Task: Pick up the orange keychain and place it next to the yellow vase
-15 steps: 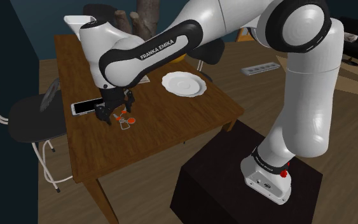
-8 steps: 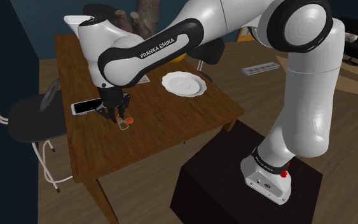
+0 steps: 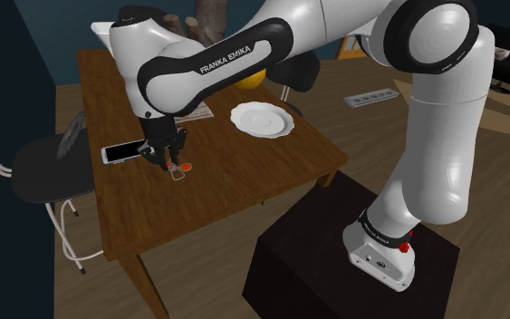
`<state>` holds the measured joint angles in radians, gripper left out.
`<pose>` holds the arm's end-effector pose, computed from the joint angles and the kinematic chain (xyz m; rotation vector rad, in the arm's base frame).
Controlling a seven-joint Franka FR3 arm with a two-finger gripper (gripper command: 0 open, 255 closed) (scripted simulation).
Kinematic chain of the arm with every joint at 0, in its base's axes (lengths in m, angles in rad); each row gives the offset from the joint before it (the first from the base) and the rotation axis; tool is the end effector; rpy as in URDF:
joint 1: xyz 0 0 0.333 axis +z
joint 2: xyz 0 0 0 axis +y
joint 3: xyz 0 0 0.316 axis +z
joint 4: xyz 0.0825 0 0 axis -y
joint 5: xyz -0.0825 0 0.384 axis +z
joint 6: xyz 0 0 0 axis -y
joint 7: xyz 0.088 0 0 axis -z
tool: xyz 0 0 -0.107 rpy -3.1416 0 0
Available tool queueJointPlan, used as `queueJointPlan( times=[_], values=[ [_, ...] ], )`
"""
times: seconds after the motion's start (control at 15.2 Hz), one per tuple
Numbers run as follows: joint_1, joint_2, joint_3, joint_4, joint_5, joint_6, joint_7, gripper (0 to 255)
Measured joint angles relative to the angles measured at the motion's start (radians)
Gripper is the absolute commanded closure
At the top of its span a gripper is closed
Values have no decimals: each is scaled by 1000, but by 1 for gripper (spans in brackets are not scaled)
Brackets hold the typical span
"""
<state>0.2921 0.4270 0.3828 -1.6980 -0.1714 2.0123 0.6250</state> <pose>0.5293 0.3798 0.3552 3.0920 0.1617 -0.1008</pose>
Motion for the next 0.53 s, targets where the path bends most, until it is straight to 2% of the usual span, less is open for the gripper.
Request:
queueJointPlan(
  times=[0.53],
  values=[
    [-4, -41, 9, 52, 19, -91, -11, 255]
  ],
)
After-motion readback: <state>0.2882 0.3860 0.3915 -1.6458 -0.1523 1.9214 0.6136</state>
